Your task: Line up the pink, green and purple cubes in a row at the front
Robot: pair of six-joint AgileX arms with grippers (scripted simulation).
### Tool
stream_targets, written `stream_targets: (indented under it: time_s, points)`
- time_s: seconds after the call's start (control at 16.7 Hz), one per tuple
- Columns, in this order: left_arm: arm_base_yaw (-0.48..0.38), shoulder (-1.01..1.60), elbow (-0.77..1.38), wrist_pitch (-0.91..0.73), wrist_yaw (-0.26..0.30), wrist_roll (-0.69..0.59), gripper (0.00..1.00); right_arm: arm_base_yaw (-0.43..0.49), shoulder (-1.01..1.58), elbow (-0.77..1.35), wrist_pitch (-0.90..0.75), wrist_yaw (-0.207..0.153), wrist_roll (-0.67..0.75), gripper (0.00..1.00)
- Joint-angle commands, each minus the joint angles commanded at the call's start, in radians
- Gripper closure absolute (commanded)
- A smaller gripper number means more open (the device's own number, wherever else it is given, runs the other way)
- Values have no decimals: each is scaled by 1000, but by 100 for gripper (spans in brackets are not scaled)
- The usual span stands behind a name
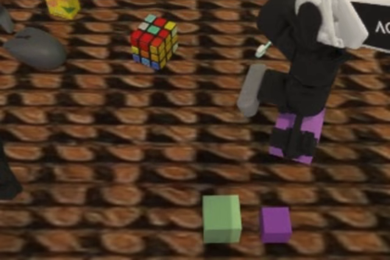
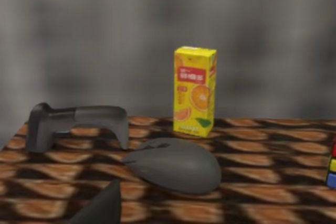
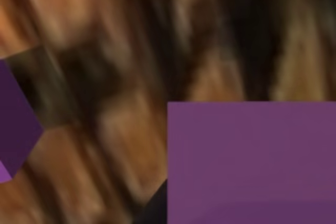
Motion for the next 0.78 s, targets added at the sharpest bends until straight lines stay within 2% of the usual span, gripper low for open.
stream_targets:
  time_s: [0.36, 0.48, 0.6, 0.78]
  points:
    - [0, 0, 0, 0, 0, 0, 0, 384, 196, 357, -155, 0, 133, 100]
    - [0, 0, 0, 0, 0, 0, 0, 479, 241, 450, -191, 1, 173, 100]
    - [0, 0, 0, 0, 0, 0, 0, 533, 267, 504, -213, 3, 199, 100]
    - [0, 0, 0, 0, 0, 0, 0, 545, 273, 516, -218, 4, 206, 100]
